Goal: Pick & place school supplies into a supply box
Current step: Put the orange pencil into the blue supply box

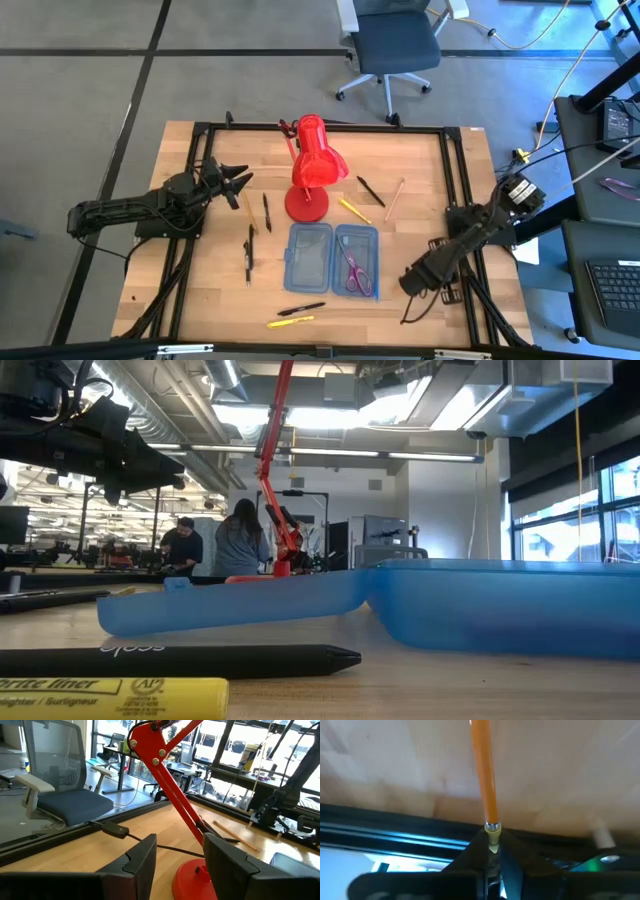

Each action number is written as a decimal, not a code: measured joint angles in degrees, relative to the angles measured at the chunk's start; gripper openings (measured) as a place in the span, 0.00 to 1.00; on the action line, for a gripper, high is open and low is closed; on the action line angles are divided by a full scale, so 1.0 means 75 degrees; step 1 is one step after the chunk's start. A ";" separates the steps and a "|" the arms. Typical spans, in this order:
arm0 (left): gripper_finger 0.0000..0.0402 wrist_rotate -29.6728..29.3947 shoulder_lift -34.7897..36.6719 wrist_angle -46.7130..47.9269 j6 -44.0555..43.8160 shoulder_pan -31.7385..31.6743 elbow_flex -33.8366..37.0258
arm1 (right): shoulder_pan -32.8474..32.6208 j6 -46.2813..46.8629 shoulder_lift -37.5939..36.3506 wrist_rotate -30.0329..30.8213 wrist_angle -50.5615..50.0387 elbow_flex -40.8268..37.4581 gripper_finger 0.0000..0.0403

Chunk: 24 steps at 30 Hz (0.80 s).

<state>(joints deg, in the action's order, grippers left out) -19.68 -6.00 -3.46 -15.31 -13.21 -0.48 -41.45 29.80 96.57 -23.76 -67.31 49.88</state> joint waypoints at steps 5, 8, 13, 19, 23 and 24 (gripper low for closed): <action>0.39 -0.0004 0.0000 -0.0001 0.0000 -0.0002 0.0001 | -0.0479 0.0695 0.0000 -0.0199 0.0009 0.0309 0.08; 0.39 -0.0015 0.0000 -0.0001 -0.0066 -0.0003 0.0001 | -0.0589 0.1268 -0.0001 -0.0206 -0.0082 0.0673 0.09; 0.39 -0.0020 0.0000 0.0001 -0.0079 -0.0002 -0.0001 | -0.0792 0.2352 -0.0189 -0.0008 -0.0128 0.1275 0.10; 0.39 -0.0020 -0.0003 -0.0001 -0.0079 0.0000 -0.0002 | -0.0880 0.3282 -0.0299 0.0834 -0.0030 0.2124 0.10; 0.39 -0.0013 -0.0003 0.0000 -0.0228 -0.0001 -0.0001 | -0.0675 0.3444 -0.0304 0.1797 0.0363 0.2689 0.10; 0.39 0.0012 -0.0002 0.0002 -0.0293 -0.0002 -0.0001 | -0.0590 0.3619 -0.0306 0.1938 0.0512 0.2781 0.10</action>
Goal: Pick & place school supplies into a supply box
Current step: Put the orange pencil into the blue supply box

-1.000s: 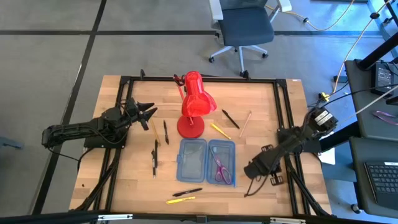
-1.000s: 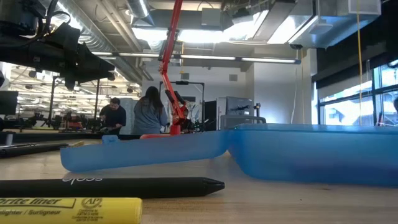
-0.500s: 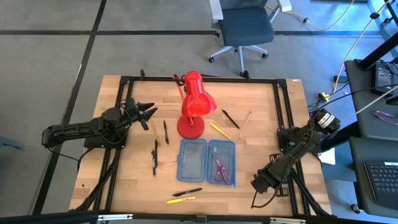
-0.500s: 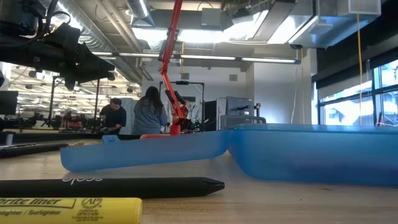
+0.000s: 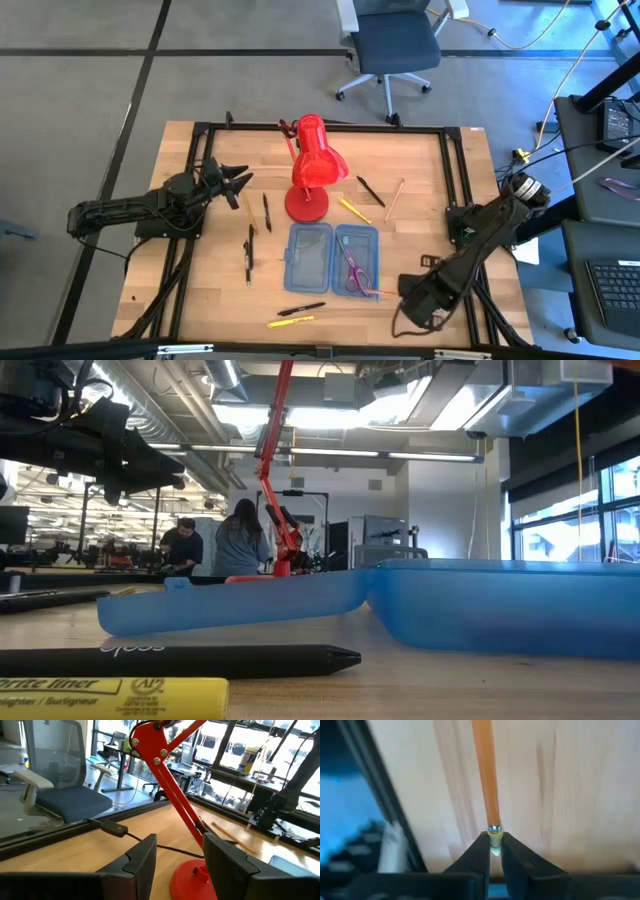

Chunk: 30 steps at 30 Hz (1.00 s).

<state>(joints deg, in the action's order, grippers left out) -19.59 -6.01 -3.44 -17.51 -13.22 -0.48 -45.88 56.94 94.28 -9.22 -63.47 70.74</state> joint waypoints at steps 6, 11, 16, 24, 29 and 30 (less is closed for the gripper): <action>0.39 0.0420 -0.0001 0.0024 -0.0385 0.0001 0.0002 | 0.0897 0.1505 0.0003 0.0638 0.1141 0.0168 0.10; 0.39 0.0742 0.0001 0.0066 -0.0392 0.0001 0.0002 | 0.1755 0.2482 0.0003 0.0606 0.2036 0.0158 0.10; 0.39 0.1028 -0.0001 0.0095 -0.0386 0.0002 0.0000 | 0.2433 0.2819 0.0056 0.0191 0.3051 0.0155 0.10; 0.39 0.1482 0.0002 0.0184 -0.0767 0.0000 0.0002 | 0.2930 0.3180 0.0687 -0.0265 0.3063 0.0143 0.10; 0.39 0.1934 0.0000 0.0267 -0.0967 0.0001 -0.0001 | 0.2977 0.3609 0.0930 -0.0842 0.2949 0.0143 0.10; 0.39 0.1981 -0.0001 0.0270 -0.0938 0.0000 0.0001 | 0.2978 0.3732 0.0957 -0.0893 0.2891 0.0143 0.10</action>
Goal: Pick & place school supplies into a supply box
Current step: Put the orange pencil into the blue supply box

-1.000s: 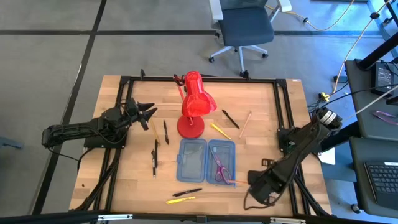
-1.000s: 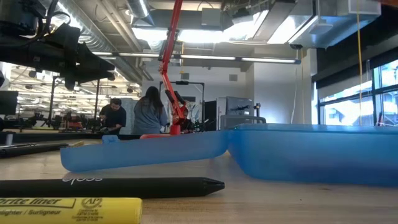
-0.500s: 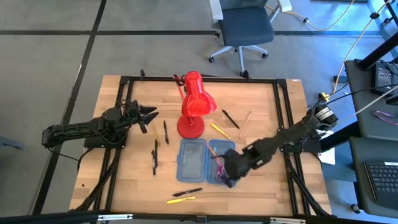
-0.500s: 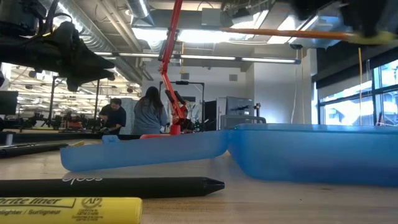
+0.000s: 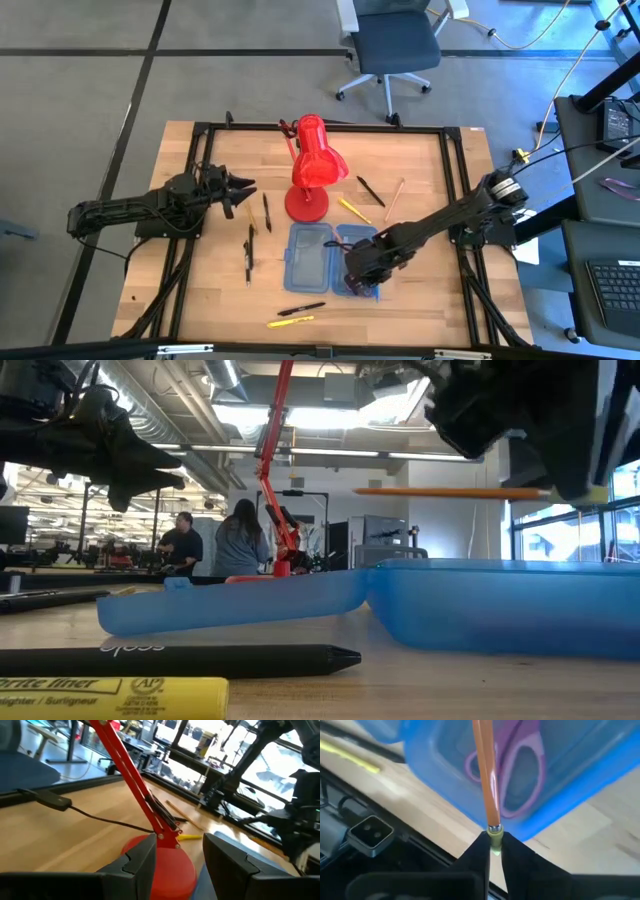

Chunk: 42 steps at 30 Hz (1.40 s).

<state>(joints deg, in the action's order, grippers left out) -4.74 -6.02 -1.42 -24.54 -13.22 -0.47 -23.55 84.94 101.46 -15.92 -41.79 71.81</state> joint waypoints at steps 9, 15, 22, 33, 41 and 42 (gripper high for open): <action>0.39 -0.0005 0.0003 -0.0003 0.0650 0.0002 0.0001 | 0.0118 0.1096 0.0225 -0.0295 -0.0286 0.0000 0.10; 0.39 -0.0005 0.0003 -0.0002 0.0961 0.0002 -0.0001 | 0.0316 0.1236 0.0475 -0.0576 -0.0276 -0.0001 0.10; 0.39 -0.0014 0.0003 -0.0005 0.1304 0.0001 0.0001 | 0.0381 0.1214 0.0858 -0.0936 -0.0222 -0.0003 0.10; 0.39 -0.0017 0.0003 -0.0005 0.1313 0.0000 -0.0002 | 0.0442 0.1208 0.0867 -0.0892 -0.0110 -0.0003 0.10; 0.39 -0.0017 0.0003 -0.0005 0.1298 0.0001 0.0001 | 0.0440 0.1185 0.0867 -0.0889 -0.0110 -0.0003 0.12; 0.39 -0.0017 0.0003 -0.0005 0.1298 -0.0001 0.0001 | 0.0440 0.1182 0.0867 -0.0888 -0.0110 -0.0003 0.14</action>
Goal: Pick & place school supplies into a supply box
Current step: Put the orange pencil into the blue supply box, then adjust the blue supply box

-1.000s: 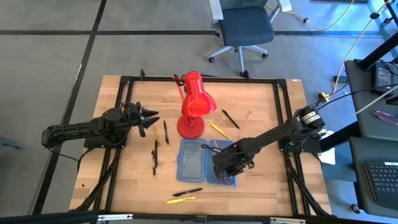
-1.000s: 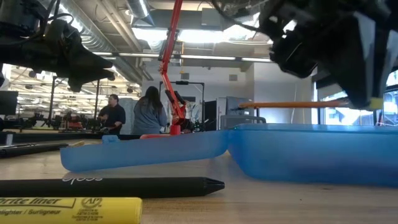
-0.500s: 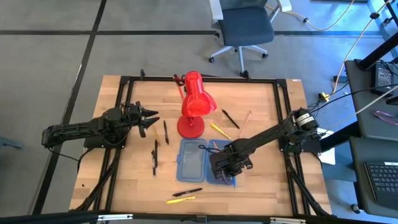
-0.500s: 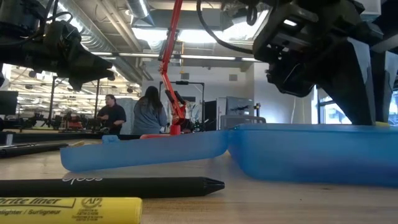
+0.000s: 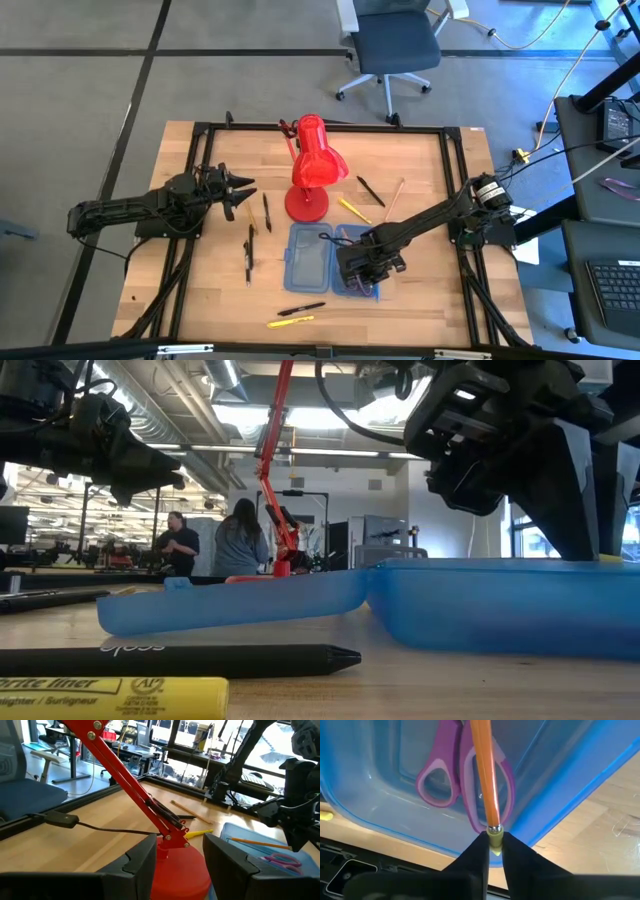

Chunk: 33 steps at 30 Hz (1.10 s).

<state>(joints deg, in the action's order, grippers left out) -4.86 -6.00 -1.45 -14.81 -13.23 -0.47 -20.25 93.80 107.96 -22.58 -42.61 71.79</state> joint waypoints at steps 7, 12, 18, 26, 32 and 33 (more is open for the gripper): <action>0.39 0.0000 0.0000 0.0000 0.0000 0.0002 0.0000 | 0.0005 0.0001 -0.0003 0.0003 -0.0006 0.0002 0.26; 0.39 0.0000 0.0000 0.0000 0.0000 0.0000 -0.0003 | 0.0009 -0.0197 -0.0020 0.0312 -0.1024 0.0556 0.29; 0.39 0.0000 0.0000 0.0000 -0.0003 0.0000 0.0000 | -0.0649 0.0104 -0.0025 0.1709 -0.2636 0.1668 0.29; 0.39 -0.0015 0.0000 -0.0003 -0.0073 0.0003 0.0000 | -0.1991 0.1474 -0.0035 0.2675 -0.2666 0.1479 0.29; 0.39 -0.0017 0.0000 -0.0003 -0.0070 0.0001 0.0000 | -0.2435 0.1504 0.0015 0.3662 -0.1119 0.0682 0.29; 0.39 -0.0017 0.0000 -0.0003 -0.0069 0.0000 -0.0001 | -0.2450 0.1544 0.0069 0.3662 -0.0908 0.0571 0.29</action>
<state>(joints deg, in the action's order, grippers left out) -4.99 -6.00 -1.48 -15.33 -13.23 -0.48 -38.63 105.38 108.48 4.88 -49.42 76.07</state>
